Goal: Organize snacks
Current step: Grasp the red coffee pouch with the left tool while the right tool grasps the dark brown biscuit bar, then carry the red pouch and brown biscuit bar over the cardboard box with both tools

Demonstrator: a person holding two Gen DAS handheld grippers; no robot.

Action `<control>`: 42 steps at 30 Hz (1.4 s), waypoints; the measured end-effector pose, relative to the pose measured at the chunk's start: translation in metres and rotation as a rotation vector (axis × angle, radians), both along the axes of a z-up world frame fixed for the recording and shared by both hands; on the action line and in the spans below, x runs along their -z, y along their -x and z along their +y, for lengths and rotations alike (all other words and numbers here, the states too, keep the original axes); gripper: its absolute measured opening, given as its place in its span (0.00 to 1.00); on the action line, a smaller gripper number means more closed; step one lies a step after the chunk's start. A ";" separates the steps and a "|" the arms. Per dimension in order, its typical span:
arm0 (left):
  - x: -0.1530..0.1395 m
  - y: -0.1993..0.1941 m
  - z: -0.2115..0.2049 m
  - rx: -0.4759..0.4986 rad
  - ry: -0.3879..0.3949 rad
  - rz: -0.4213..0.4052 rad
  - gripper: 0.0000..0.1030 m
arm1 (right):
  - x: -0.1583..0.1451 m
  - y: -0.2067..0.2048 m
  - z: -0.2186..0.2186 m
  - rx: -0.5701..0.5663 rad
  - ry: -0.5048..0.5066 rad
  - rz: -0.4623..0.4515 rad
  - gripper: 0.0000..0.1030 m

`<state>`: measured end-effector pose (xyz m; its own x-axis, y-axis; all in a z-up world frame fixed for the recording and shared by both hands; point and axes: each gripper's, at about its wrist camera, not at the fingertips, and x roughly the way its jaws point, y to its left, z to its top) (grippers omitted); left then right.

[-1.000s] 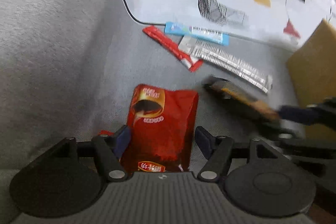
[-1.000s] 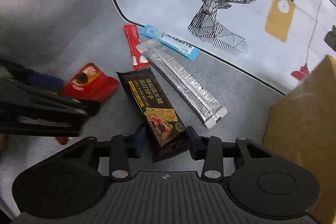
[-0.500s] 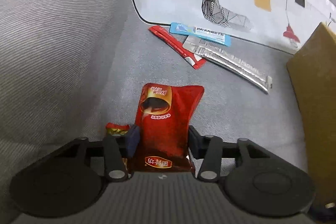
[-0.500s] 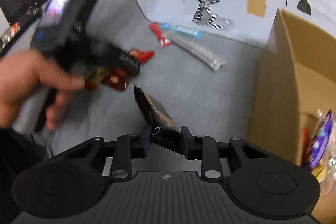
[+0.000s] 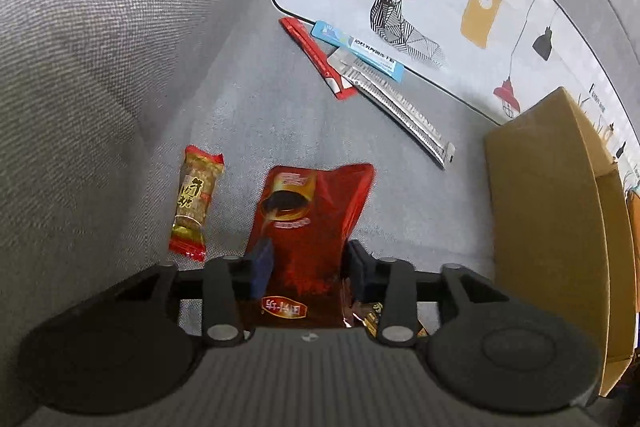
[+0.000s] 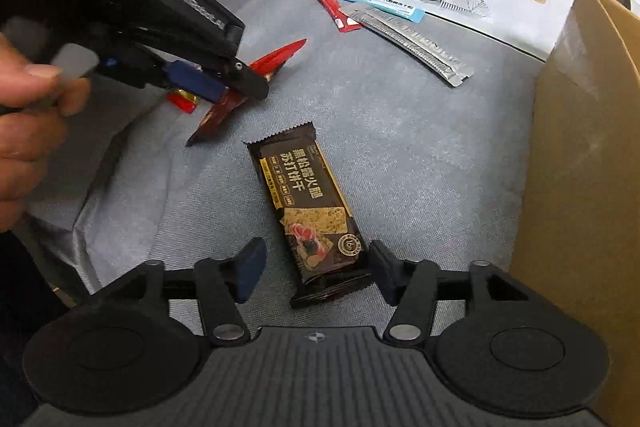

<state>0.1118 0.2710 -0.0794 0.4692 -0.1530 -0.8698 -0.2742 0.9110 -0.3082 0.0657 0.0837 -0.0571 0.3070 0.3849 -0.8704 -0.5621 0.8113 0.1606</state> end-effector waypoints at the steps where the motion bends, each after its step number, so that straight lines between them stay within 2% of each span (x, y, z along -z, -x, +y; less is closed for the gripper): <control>1: -0.001 0.001 -0.001 -0.010 -0.005 -0.002 0.63 | 0.001 0.000 0.001 -0.001 0.006 -0.003 0.59; 3: 0.000 0.001 -0.003 -0.027 -0.033 0.003 0.72 | 0.003 -0.001 0.001 -0.002 0.017 -0.004 0.59; 4: -0.001 -0.001 -0.004 -0.034 -0.047 0.000 0.73 | 0.004 -0.002 0.001 -0.001 0.021 -0.003 0.59; 5: -0.001 -0.001 -0.005 -0.039 -0.060 -0.004 0.74 | 0.005 -0.002 0.001 -0.003 0.027 -0.004 0.52; 8: -0.001 -0.002 -0.009 -0.041 -0.078 -0.003 0.80 | 0.005 0.000 0.000 -0.014 0.036 -0.023 0.43; 12: 0.001 -0.006 -0.017 -0.032 -0.147 0.010 0.83 | 0.001 0.005 -0.005 0.041 0.064 -0.040 0.41; 16: 0.008 -0.011 -0.025 -0.012 -0.175 0.042 0.83 | -0.002 0.009 -0.013 0.111 0.089 -0.024 0.41; 19: 0.015 -0.013 -0.023 -0.038 -0.154 0.063 0.83 | -0.002 0.008 -0.015 0.105 0.045 0.022 0.42; 23: 0.021 -0.017 -0.023 -0.078 -0.147 0.086 0.83 | -0.005 0.007 -0.012 0.101 0.034 -0.014 0.53; 26: 0.025 -0.022 -0.030 -0.074 -0.181 0.094 0.84 | -0.002 0.004 -0.008 0.097 0.033 -0.015 0.57; 31: 0.032 -0.030 -0.045 -0.027 -0.266 0.104 0.90 | 0.009 0.000 -0.002 0.077 0.055 0.011 0.57; 33: 0.033 -0.032 -0.048 -0.007 -0.299 0.105 0.89 | 0.009 0.001 -0.001 0.070 0.058 0.003 0.56; 35: 0.034 -0.031 -0.053 0.019 -0.340 0.098 0.84 | 0.009 0.000 -0.003 0.076 0.055 0.001 0.47; 37: 0.031 -0.031 -0.057 0.039 -0.370 0.077 0.74 | 0.008 -0.001 -0.005 0.088 0.049 -0.003 0.44; 40: 0.026 -0.029 -0.060 0.061 -0.388 0.052 0.65 | 0.005 -0.003 -0.010 0.115 0.046 -0.022 0.43; 42: 0.022 -0.028 -0.062 0.061 -0.400 0.036 0.63 | 0.002 -0.004 -0.014 0.136 0.036 -0.034 0.42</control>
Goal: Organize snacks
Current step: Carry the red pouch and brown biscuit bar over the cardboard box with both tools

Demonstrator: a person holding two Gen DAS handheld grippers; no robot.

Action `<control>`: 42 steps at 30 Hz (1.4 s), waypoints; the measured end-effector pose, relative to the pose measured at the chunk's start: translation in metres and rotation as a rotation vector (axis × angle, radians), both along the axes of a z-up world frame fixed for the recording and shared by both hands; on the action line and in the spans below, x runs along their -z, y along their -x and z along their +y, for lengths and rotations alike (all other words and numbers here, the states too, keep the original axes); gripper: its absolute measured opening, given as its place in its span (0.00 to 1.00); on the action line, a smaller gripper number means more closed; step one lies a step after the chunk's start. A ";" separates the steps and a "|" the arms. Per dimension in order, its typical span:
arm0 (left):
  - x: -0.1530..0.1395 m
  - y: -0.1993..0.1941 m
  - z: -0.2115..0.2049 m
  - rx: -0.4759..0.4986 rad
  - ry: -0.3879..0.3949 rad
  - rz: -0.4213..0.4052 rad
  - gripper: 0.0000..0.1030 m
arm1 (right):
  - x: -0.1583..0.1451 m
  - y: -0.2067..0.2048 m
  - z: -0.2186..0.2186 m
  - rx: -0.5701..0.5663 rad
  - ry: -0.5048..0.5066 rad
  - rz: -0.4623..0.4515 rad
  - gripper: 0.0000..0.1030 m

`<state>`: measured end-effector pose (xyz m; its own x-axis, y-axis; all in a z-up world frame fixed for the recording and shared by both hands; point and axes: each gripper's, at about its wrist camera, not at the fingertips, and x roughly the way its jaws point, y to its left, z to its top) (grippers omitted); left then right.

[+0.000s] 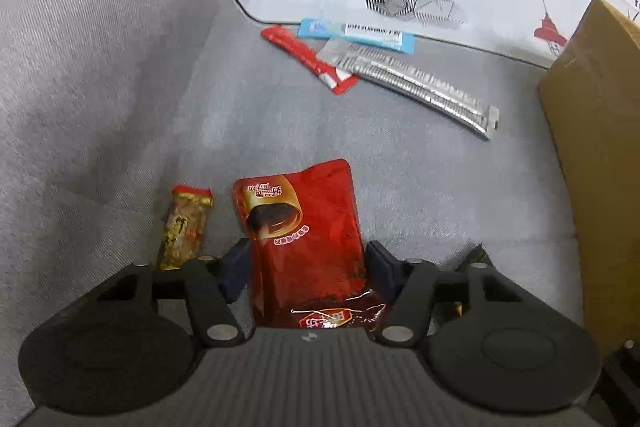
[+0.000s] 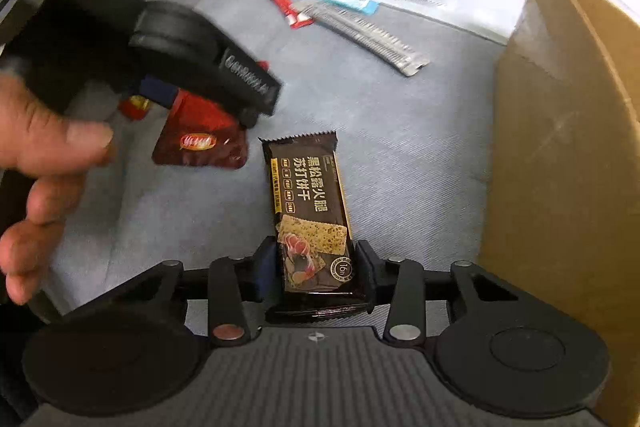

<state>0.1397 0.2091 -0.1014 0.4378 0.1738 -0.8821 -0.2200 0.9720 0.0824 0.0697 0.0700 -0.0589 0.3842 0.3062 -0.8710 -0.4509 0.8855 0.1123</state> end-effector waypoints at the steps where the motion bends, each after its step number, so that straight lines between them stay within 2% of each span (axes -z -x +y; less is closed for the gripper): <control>1: -0.002 0.001 0.000 -0.001 -0.002 -0.011 0.62 | -0.002 0.000 -0.002 0.010 -0.006 -0.006 0.42; 11: -0.022 0.010 0.010 -0.047 0.067 -0.094 0.62 | -0.011 0.001 -0.012 0.048 -0.045 -0.042 0.40; 22: -0.047 0.014 0.009 -0.054 0.072 -0.155 0.62 | -0.027 0.000 -0.021 0.099 -0.114 -0.113 0.38; 29: -0.057 0.018 0.002 -0.047 0.071 -0.179 0.62 | -0.041 0.003 -0.028 0.129 -0.163 -0.195 0.38; 36: -0.065 0.023 -0.006 -0.050 0.071 -0.216 0.62 | -0.064 0.010 -0.043 0.161 -0.228 -0.321 0.39; 42: -0.085 0.039 -0.020 -0.018 0.070 -0.309 0.62 | -0.113 0.005 -0.079 0.179 -0.341 -0.415 0.39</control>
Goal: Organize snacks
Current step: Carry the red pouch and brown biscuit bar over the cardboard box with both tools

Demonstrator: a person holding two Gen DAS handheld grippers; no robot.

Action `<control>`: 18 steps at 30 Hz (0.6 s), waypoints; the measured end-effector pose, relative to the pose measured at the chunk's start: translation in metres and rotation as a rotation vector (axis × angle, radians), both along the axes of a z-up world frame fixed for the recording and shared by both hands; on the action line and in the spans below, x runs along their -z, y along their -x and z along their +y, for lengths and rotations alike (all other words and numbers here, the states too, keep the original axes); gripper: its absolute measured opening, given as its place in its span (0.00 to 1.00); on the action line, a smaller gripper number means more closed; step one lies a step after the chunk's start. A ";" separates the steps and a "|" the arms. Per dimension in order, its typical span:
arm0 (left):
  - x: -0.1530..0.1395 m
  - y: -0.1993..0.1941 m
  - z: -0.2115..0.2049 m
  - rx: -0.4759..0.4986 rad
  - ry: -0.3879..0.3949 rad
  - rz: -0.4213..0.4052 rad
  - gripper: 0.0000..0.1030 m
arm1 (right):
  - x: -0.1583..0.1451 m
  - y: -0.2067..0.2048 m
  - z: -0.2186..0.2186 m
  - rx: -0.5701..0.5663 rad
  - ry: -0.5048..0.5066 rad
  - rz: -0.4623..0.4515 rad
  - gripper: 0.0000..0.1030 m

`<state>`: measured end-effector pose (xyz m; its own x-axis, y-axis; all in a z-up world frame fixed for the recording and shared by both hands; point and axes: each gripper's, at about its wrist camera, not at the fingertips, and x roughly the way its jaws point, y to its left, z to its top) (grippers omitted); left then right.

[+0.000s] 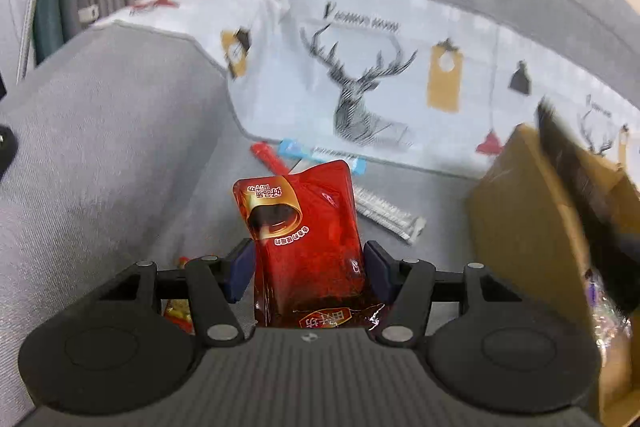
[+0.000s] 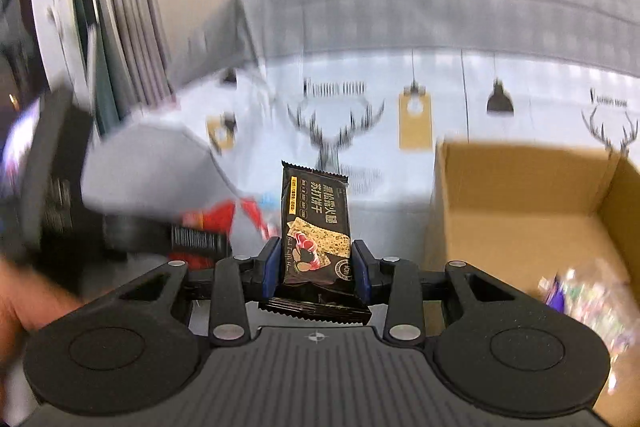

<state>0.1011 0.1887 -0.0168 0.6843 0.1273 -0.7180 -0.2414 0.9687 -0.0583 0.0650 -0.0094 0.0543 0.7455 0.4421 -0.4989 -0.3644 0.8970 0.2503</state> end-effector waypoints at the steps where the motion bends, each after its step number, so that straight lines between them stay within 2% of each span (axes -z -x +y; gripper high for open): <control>1: -0.003 0.003 -0.004 0.010 -0.007 -0.016 0.62 | -0.009 -0.001 -0.009 -0.002 -0.018 -0.015 0.39; 5: -0.012 0.013 -0.021 0.050 -0.026 -0.053 0.62 | -0.022 0.002 -0.039 -0.023 -0.016 -0.080 0.39; 7: -0.013 0.015 -0.028 0.063 -0.025 -0.059 0.62 | -0.015 0.004 -0.051 -0.004 -0.005 -0.091 0.39; 9: -0.014 0.017 -0.033 0.069 -0.024 -0.064 0.62 | -0.006 0.003 -0.061 0.031 -0.012 -0.058 0.38; 12: -0.014 0.017 -0.040 0.082 -0.028 -0.067 0.62 | -0.010 0.006 -0.071 0.063 -0.025 -0.104 0.38; 16: -0.012 0.015 -0.050 0.103 -0.038 -0.072 0.62 | -0.008 0.005 -0.084 0.099 -0.017 -0.112 0.34; 18: -0.011 0.013 -0.053 0.109 -0.035 -0.072 0.62 | -0.006 0.004 -0.092 0.112 -0.028 -0.103 0.27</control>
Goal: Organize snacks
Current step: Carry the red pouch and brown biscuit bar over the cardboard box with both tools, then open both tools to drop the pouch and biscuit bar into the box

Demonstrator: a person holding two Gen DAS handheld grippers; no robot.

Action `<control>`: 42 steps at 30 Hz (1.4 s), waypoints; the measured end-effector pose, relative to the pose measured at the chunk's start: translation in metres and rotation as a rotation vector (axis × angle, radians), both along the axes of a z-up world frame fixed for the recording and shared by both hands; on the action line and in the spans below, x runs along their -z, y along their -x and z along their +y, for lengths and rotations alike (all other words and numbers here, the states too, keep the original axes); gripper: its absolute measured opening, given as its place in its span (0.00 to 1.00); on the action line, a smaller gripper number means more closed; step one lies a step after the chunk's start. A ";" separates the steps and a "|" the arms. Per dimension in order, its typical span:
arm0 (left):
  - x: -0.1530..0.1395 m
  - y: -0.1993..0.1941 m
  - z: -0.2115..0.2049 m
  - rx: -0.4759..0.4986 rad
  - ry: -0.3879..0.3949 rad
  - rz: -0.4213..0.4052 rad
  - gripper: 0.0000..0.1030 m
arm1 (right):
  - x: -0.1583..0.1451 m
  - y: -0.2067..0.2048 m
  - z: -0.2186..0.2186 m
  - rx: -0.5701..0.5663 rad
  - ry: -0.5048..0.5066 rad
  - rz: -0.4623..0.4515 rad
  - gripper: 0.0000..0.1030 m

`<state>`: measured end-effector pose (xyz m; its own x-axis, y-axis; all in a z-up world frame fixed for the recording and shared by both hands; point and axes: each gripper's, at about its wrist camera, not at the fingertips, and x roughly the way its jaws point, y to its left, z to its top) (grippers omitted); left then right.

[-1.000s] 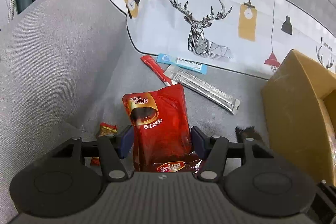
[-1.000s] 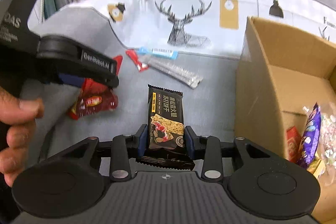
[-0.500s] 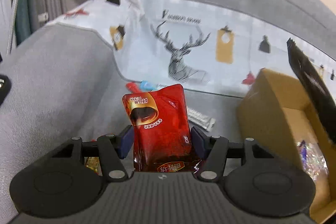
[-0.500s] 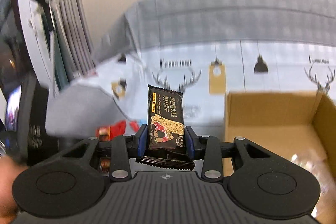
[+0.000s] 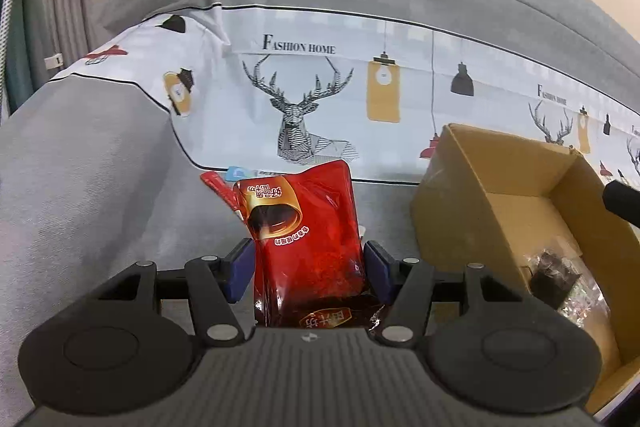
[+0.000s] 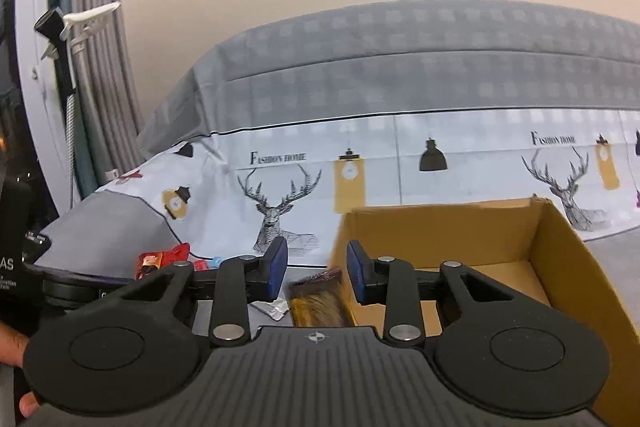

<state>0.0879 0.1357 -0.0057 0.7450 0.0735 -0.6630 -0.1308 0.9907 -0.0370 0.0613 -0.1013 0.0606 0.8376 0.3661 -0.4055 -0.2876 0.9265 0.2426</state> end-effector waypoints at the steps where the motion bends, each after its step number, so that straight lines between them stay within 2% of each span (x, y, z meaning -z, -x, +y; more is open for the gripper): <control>1: 0.001 -0.001 -0.001 0.000 0.004 0.002 0.62 | 0.002 -0.003 -0.004 0.006 -0.001 0.013 0.25; 7: 0.005 -0.008 -0.003 0.001 0.046 0.015 0.62 | 0.013 -0.013 -0.019 0.041 -0.027 0.089 0.25; 10: 0.000 -0.006 -0.009 0.032 0.080 -0.030 0.62 | 0.012 -0.013 -0.026 0.082 -0.041 0.083 0.26; 11: -0.003 -0.005 -0.013 0.055 0.092 -0.055 0.62 | 0.012 -0.013 -0.029 0.097 -0.044 0.081 0.29; 15: -0.015 0.005 -0.037 0.199 0.151 -0.167 0.63 | 0.013 -0.011 -0.042 0.178 -0.039 0.074 0.48; 19: -0.020 0.018 -0.076 0.400 0.163 -0.248 0.64 | 0.010 -0.005 -0.059 0.255 -0.028 0.037 0.59; 23: -0.015 0.031 -0.117 0.574 0.168 -0.267 0.69 | 0.006 0.004 -0.080 0.363 -0.031 -0.022 0.67; 25: -0.012 0.036 -0.134 0.662 0.184 -0.260 0.79 | 0.004 0.011 -0.091 0.422 -0.047 -0.052 0.70; 27: -0.007 0.040 -0.147 0.697 0.167 -0.262 0.82 | 0.003 0.015 -0.102 0.466 -0.069 -0.066 0.73; 30: -0.002 0.039 -0.152 0.690 0.160 -0.250 0.82 | 0.006 0.015 -0.111 0.493 -0.102 -0.051 0.76; 33: 0.000 0.033 -0.144 0.644 0.179 -0.253 0.81 | 0.007 0.015 -0.109 0.481 -0.098 -0.045 0.76; 35: -0.001 0.029 -0.137 0.604 0.187 -0.252 0.74 | 0.007 0.012 -0.103 0.465 -0.088 -0.046 0.76; 37: -0.001 0.024 -0.130 0.556 0.184 -0.240 0.62 | 0.007 0.009 -0.098 0.448 -0.086 -0.043 0.76; 39: 0.000 0.019 -0.121 0.503 0.157 -0.214 0.58 | 0.007 0.007 -0.092 0.430 -0.089 -0.032 0.77; 42: 0.002 0.011 -0.110 0.430 0.142 -0.179 0.58 | 0.009 0.001 -0.082 0.396 -0.096 -0.005 0.77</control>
